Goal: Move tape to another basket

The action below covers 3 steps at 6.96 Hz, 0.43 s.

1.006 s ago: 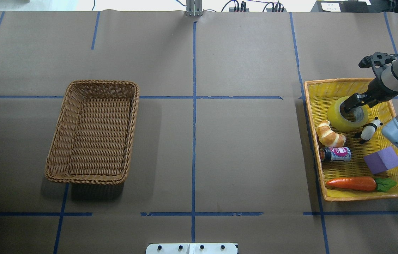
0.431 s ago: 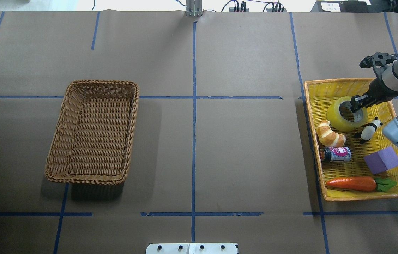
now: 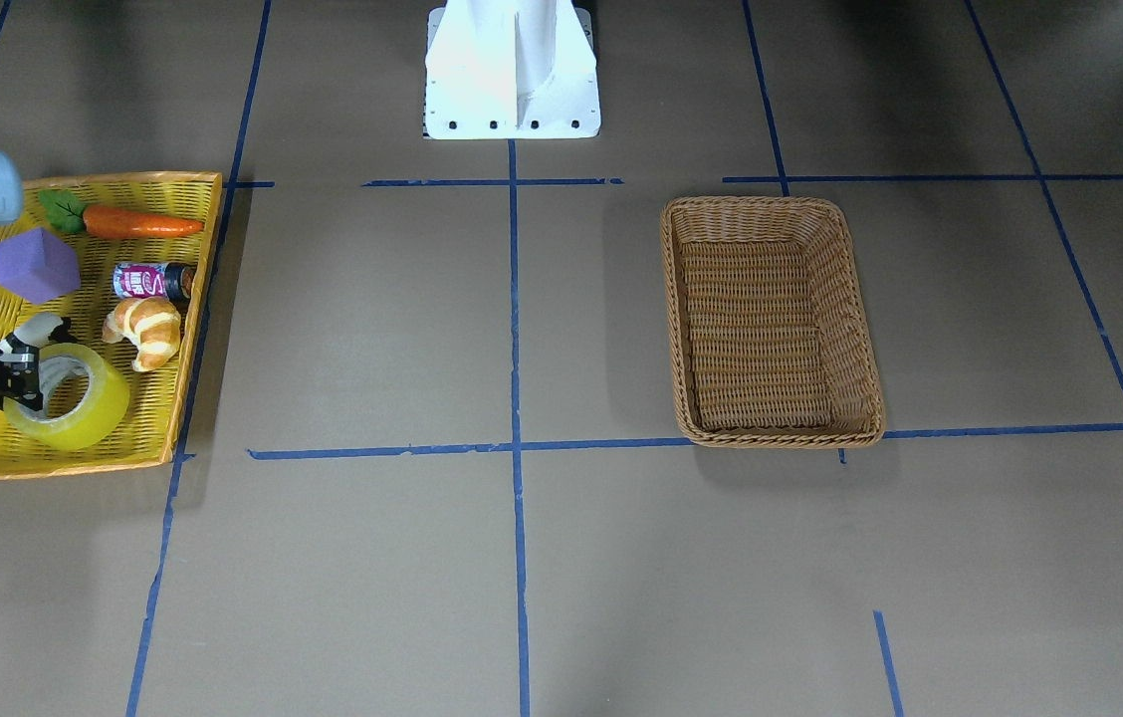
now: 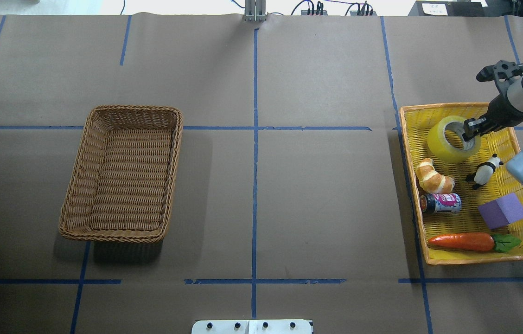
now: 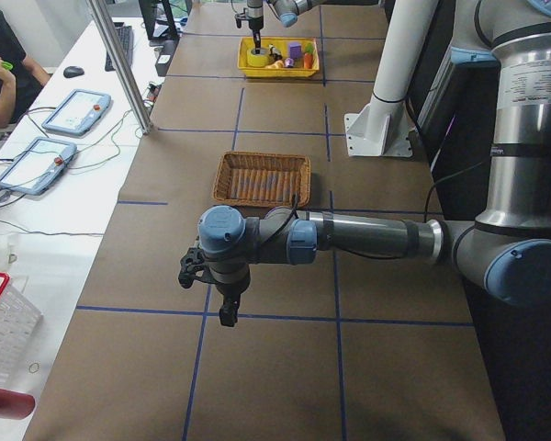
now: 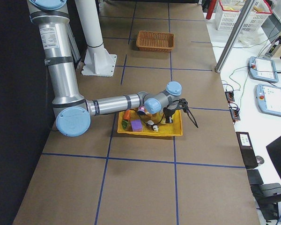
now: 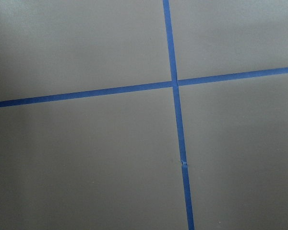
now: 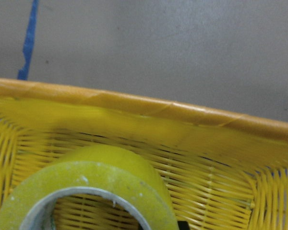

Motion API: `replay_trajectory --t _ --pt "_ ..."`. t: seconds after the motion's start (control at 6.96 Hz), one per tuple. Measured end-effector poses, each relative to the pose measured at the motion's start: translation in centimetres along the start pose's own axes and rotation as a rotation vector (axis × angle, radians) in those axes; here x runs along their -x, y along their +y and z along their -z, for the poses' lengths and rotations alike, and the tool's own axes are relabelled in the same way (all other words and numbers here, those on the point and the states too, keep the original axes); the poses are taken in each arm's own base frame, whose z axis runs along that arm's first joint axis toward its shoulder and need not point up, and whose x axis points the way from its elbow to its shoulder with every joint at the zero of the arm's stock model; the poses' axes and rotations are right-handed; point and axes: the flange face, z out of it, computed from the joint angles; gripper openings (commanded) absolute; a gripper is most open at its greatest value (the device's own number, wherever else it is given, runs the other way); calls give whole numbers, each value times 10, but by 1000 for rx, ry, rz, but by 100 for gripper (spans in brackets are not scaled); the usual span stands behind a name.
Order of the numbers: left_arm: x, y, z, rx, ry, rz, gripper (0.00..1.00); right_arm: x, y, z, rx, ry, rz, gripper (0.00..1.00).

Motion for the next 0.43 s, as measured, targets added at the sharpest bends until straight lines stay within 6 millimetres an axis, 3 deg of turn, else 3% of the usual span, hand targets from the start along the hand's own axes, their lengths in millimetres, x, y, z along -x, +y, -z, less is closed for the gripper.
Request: replay_trajectory --t 0.43 --pt "-5 -2 4 -9 -1 -7 100 1 -16 57 -33 -146 -33 0"
